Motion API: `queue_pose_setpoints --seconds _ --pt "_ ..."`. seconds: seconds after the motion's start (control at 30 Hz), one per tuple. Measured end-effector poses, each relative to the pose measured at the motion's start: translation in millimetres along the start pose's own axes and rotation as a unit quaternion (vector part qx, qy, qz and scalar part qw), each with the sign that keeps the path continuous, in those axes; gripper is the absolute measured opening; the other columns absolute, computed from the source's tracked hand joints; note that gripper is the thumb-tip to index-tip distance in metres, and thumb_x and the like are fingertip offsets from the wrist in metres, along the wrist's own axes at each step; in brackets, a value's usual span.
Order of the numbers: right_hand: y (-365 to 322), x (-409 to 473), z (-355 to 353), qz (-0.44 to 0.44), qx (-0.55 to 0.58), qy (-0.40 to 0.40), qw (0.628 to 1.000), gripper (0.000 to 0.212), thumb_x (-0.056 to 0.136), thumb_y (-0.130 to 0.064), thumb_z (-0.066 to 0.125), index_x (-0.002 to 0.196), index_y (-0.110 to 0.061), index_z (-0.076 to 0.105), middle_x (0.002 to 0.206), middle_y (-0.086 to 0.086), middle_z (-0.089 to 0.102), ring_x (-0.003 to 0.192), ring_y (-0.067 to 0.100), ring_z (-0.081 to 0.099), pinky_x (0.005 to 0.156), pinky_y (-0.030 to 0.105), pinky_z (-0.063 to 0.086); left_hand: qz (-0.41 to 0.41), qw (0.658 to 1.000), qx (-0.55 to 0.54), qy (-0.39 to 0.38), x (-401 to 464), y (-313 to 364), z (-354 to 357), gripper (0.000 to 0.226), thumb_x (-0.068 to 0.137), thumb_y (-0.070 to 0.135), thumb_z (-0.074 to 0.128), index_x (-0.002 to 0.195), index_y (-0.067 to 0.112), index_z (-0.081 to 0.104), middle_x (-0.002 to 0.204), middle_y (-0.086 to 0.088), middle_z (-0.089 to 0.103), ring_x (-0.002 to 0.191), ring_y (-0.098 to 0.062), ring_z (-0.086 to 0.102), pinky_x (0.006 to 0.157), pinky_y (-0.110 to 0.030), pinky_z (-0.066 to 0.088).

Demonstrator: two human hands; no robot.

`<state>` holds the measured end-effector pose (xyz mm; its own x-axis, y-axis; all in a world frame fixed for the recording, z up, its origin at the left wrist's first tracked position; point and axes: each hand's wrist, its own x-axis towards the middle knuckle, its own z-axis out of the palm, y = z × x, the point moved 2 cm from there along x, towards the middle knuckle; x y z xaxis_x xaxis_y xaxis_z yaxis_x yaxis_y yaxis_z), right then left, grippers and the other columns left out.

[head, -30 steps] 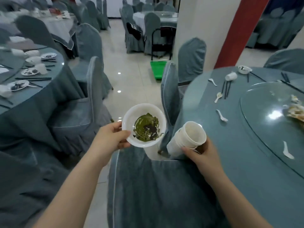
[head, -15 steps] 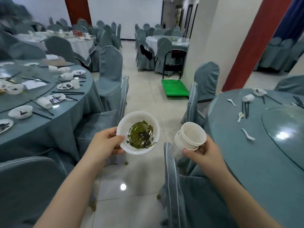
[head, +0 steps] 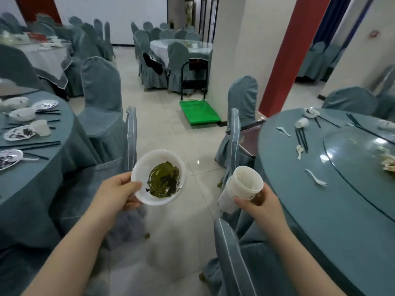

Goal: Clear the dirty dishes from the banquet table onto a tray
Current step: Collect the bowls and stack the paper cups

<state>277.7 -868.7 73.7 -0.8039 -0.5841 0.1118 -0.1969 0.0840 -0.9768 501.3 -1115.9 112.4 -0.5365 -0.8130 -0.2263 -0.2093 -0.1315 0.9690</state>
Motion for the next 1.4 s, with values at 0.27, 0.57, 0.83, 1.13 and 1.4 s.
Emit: queue_pose_setpoints --seconds 0.27,0.57,0.83,1.13,1.4 --pt "5 87 19 0.024 -0.02 0.072 0.997 0.047 0.068 -0.019 0.082 0.104 -0.038 0.058 0.098 -0.029 0.068 0.09 -0.008 0.064 0.066 0.007 0.049 -0.018 0.999 -0.013 -0.029 119 20 15 0.024 0.09 0.007 0.057 0.109 0.019 0.065 0.09 -0.013 0.073 0.06 -0.017 0.068 0.05 -0.024 0.053" --pt "10 173 25 0.05 -0.031 0.17 0.984 0.043 0.07 -0.015 0.082 0.101 -0.036 0.06 0.094 -0.027 0.069 0.084 -0.01 0.064 0.062 0.008 0.049 -0.045 0.991 -0.038 -0.121 263 53 57 0.02 0.088 0.006 0.06 0.091 0.025 0.065 0.09 -0.014 0.071 0.058 -0.02 0.064 0.048 -0.024 0.052" --pt "15 248 31 0.051 -0.013 0.272 0.961 0.038 0.073 -0.017 0.079 0.101 -0.034 0.06 0.094 -0.029 0.068 0.086 -0.012 0.063 0.061 0.003 0.047 -0.037 0.981 -0.037 -0.188 379 92 113 0.022 0.087 0.003 0.059 0.087 0.024 0.067 0.073 -0.007 0.069 0.042 -0.011 0.058 0.045 -0.022 0.052" --pt "32 353 -11 0.056 0.033 0.34 0.938 0.044 0.077 -0.01 0.075 0.116 -0.025 0.059 0.109 -0.007 0.07 0.103 0.013 0.065 0.09 0.038 0.051 -0.031 0.965 -0.022 -0.258 493 131 220 0.022 0.087 0.004 0.057 0.088 0.022 0.069 0.068 -0.002 0.072 0.054 -0.017 0.06 0.047 -0.02 0.051" --pt "65 503 -88 0.048 0.044 0.356 0.932 0.037 0.077 -0.011 0.074 0.106 -0.031 0.062 0.103 -0.013 0.071 0.097 0.007 0.066 0.092 0.041 0.053 -0.02 0.963 -0.025 -0.267 611 171 339 0.022 0.088 0.005 0.058 0.101 0.022 0.065 0.079 -0.005 0.072 0.058 -0.017 0.064 0.049 -0.021 0.053"
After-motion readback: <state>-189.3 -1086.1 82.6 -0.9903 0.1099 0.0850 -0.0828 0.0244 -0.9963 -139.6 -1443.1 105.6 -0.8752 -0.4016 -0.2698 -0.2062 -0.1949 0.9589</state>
